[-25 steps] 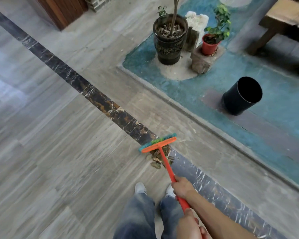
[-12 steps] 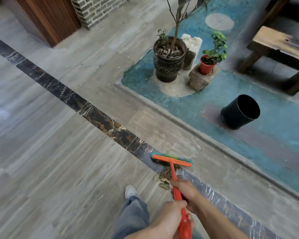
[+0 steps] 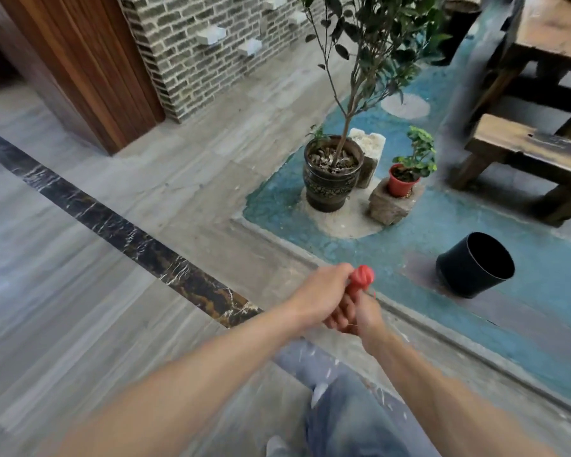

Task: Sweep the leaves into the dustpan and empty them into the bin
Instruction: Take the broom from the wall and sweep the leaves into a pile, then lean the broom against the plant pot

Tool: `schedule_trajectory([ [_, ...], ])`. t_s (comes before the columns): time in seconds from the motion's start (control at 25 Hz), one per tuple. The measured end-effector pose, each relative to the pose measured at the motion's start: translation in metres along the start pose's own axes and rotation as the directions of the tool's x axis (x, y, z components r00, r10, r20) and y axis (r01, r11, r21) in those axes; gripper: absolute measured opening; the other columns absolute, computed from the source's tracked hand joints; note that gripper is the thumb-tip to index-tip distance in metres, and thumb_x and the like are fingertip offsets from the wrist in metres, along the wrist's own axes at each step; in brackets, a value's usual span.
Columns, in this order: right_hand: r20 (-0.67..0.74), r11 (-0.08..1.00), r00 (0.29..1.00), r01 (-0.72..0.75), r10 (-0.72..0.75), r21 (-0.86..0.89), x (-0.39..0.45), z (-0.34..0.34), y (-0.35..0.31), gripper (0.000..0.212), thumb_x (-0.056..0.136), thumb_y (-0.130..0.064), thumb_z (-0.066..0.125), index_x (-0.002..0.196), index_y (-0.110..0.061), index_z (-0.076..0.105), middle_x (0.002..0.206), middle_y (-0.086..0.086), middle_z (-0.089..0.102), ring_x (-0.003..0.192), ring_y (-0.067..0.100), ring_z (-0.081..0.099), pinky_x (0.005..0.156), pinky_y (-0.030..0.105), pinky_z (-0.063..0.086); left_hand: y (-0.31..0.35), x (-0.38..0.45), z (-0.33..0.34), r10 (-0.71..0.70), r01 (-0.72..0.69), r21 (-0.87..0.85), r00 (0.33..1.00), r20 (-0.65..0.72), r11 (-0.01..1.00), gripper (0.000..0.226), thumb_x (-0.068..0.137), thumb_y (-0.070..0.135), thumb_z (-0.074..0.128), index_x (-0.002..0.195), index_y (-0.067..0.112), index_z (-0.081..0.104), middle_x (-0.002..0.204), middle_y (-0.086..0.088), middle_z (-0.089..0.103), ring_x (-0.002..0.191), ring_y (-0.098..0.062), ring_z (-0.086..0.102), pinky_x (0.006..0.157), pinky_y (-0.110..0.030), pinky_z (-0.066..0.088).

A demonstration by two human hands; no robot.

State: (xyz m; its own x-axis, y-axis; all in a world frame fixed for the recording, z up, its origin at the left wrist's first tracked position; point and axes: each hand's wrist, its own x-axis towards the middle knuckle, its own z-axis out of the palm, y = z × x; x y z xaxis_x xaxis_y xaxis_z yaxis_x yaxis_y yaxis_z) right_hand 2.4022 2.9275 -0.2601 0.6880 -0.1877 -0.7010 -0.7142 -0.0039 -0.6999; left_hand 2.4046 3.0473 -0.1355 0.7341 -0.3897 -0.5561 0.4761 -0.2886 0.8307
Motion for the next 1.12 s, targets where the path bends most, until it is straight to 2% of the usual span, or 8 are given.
schedule_trajectory([
  [0.12,0.054,0.994,0.994,0.094,-0.097,0.052,0.032,0.012,-0.061,0.026,0.091,-0.011,0.044,0.079,-0.019,0.066,0.068,0.007,0.070,0.055,0.017,0.070,0.056,0.024,0.053,0.052,0.043,-0.047,0.075,-0.077,0.032,0.995,0.071,0.996,0.028,0.089,0.019,0.036,0.095,0.015,0.063,0.061,-0.012,0.059,0.045,-0.018,0.052,0.044,-0.020,0.037],
  [0.28,0.103,0.972,0.970,0.228,-0.221,-0.058,0.104,0.026,-0.138,0.006,0.093,-0.017,0.057,0.087,-0.016,0.059,0.077,0.011,0.065,0.051,0.012,0.065,0.047,0.020,0.044,0.107,0.123,-0.096,0.243,-0.237,0.236,0.970,0.003,0.942,0.025,0.082,0.001,0.049,0.100,0.015,0.061,0.067,-0.011,0.061,0.051,-0.016,0.056,0.042,-0.018,0.042],
  [0.44,0.118,0.928,0.950,0.309,-0.290,-0.208,0.196,0.024,-0.232,0.012,0.094,-0.014,0.050,0.086,-0.022,0.055,0.078,0.011,0.065,0.058,0.016,0.064,0.048,0.022,0.046,0.166,0.243,-0.143,0.429,-0.280,0.587,0.894,-0.130,0.760,0.010,0.083,0.039,0.057,0.087,0.030,0.058,0.073,0.004,0.067,0.072,-0.021,0.067,0.075,-0.041,0.056],
  [0.56,0.102,0.902,0.943,0.334,-0.318,-0.275,0.246,0.011,-0.291,0.006,0.090,-0.024,0.056,0.085,-0.021,0.058,0.077,0.011,0.067,0.066,0.026,0.066,0.045,0.020,0.048,0.210,0.314,-0.162,0.414,-0.167,0.829,0.906,-0.085,0.534,0.020,0.088,0.048,0.047,0.076,0.033,0.045,0.087,-0.001,0.057,0.086,-0.028,0.063,0.079,-0.045,0.053],
  [0.72,0.051,0.760,0.907,0.379,-0.417,-0.527,0.296,-0.012,-0.363,0.019,0.076,-0.048,0.055,0.066,-0.033,0.061,0.076,0.005,0.075,0.079,0.028,0.070,0.067,0.038,0.056,0.257,0.386,-0.177,0.441,-0.180,0.838,0.894,-0.079,0.515,0.024,0.090,0.045,0.042,0.072,0.031,0.038,0.090,0.001,0.053,0.090,-0.027,0.061,0.080,-0.046,0.052],
  [0.88,-0.051,0.703,0.878,0.345,-0.476,-0.621,0.331,-0.026,-0.423,0.032,0.089,-0.047,0.050,0.082,-0.021,0.068,0.082,0.006,0.074,0.085,0.030,0.067,0.068,0.037,0.051,0.308,0.450,-0.191,0.465,-0.225,0.869,0.885,-0.006,0.440,0.022,0.094,0.042,0.042,0.079,0.026,0.042,0.086,0.001,0.054,0.083,-0.027,0.059,0.077,-0.045,0.052],
  [1.0,-0.130,0.746,0.858,0.345,-0.497,-0.570,0.373,-0.024,-0.452,0.043,0.088,-0.052,0.046,0.088,-0.017,0.071,0.085,0.006,0.072,0.083,0.029,0.066,0.065,0.034,0.049,0.336,0.501,-0.209,0.444,-0.196,0.876,0.895,-0.023,0.440,0.022,0.095,0.040,0.043,0.090,0.019,0.047,0.095,-0.008,0.063,0.086,-0.029,0.062,0.076,-0.039,0.051],
  [1.12,-0.137,0.738,0.830,0.390,-0.541,-0.551,0.419,-0.022,-0.478,0.045,0.092,-0.044,0.042,0.111,-0.011,0.066,0.102,0.005,0.067,0.099,0.025,0.063,0.074,0.029,0.048,0.352,0.547,-0.225,0.418,-0.171,0.880,0.908,-0.034,0.443,0.027,0.096,0.040,0.044,0.086,0.015,0.050,0.079,-0.001,0.055,0.078,-0.027,0.060,0.067,-0.033,0.044],
])
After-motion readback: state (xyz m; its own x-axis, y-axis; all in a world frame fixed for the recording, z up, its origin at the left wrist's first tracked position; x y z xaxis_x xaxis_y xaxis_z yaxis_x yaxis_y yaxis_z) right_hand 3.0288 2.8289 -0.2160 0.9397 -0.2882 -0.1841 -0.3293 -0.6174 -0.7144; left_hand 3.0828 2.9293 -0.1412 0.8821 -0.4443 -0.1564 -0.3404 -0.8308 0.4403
